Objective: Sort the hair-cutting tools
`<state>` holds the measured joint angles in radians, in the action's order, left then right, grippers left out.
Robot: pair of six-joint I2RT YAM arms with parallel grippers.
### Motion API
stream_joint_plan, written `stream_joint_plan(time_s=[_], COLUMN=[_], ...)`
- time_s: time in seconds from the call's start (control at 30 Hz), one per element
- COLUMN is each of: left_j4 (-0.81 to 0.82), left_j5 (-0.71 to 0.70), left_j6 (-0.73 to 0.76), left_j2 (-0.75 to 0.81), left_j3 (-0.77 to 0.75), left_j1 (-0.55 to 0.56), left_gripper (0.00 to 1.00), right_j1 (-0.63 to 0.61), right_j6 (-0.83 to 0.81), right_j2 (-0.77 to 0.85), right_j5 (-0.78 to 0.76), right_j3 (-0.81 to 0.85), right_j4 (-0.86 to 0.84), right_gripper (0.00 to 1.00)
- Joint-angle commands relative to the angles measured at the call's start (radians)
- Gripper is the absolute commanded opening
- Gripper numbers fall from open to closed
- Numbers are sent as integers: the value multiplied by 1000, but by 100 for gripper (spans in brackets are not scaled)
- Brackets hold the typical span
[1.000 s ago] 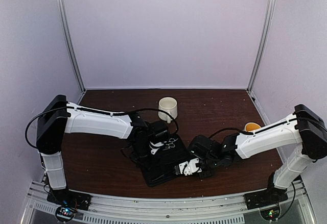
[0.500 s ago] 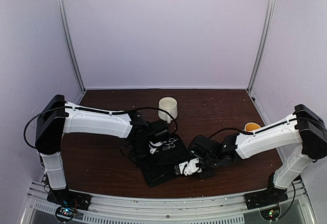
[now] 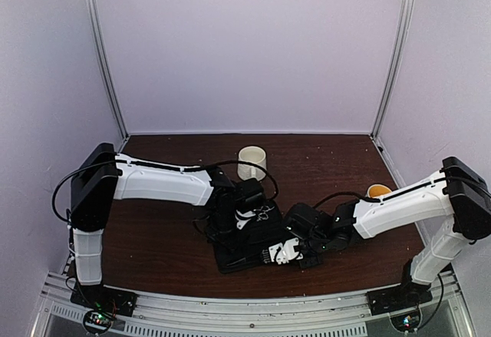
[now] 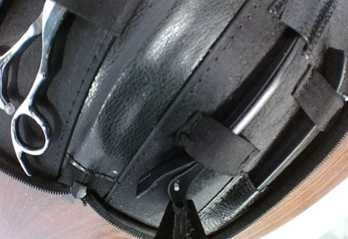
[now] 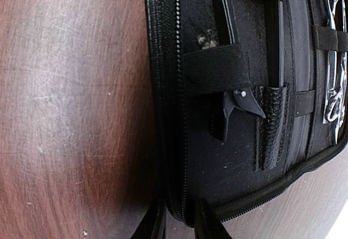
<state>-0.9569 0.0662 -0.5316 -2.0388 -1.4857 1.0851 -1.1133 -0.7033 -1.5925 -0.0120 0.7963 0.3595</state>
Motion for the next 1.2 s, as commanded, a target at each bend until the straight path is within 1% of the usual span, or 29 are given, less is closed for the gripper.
stream_joint_plan(time_s=[0.0,0.2,0.33,0.47,0.6,0.67,0.87,1.03,1.17], left_j4=[104,198,201,175,138,122,87,42,-7], left_j5=[38,75,92,71,33,14,-13,-52,-77], left_j6=[61,117,119,118,123,127,122,132,157], left_j2=[-34,-50,-56,-30,17,47,79,123,148], left_j3=[-8,3,6,28,48,52,22,4,-16], left_j1=[-16,-21,-20,-21,-21,-21,-21,-22,-32], left_gripper=[0,0,0,1,16,21,25,27,34], right_j1=[-10,-10,-10,-10,-8,-7,-3,5,13], right_j6=[14,12,13,11,10,5,2,-6,-8], right_j2=[-22,-24,-27,-30,-25,-17,-15,34,48], right_j5=[33,24,18,9,4,-8,-30,-65,-95], right_j3=[-15,-19,-22,-25,-32,-37,-32,-36,-12], right_j4=[89,84,81,78,72,72,73,70,101], right_gripper=[19,19,19,19,19,20,20,22,24])
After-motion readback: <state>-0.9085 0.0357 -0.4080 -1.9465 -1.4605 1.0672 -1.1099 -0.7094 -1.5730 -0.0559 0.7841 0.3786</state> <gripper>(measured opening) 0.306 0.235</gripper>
